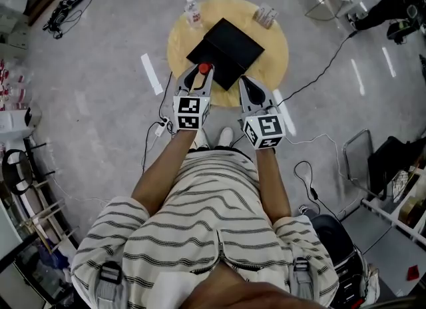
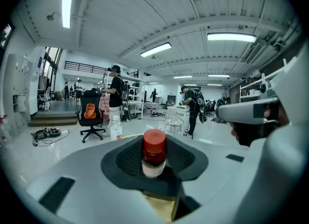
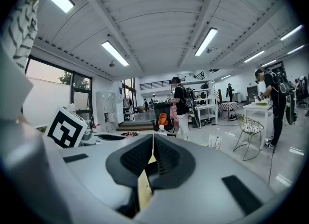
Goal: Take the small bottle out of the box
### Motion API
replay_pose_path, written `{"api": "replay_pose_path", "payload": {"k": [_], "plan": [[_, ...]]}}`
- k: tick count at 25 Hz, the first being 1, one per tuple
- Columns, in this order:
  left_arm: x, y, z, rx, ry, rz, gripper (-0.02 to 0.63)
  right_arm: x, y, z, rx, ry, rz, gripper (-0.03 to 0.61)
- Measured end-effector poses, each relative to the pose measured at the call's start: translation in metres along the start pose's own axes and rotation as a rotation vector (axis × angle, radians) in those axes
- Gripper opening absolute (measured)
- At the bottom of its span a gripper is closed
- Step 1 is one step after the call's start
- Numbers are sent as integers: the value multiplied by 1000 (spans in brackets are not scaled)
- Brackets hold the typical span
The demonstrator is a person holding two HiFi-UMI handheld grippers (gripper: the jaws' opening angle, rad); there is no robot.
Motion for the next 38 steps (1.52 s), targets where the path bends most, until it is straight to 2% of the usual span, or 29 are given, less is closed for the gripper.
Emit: {"api": "replay_pose_path", "payload": {"k": [20, 26, 38], "plan": [[-34, 32, 13, 41, -31, 85, 150, -3, 10, 3, 9, 12, 41, 11], [-43, 34, 17, 57, -36, 87, 150, -7, 15, 5, 34, 16, 55, 11], [-45, 38, 18, 52, -41, 104, 149, -3, 20, 2, 5, 24, 56, 11]]}}
Point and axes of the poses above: the fingertips, and each gripper's own axes: x forward along the fingers, z to its right, y out of its top, the point moved 8 cm from there along -x, backward along the fingers
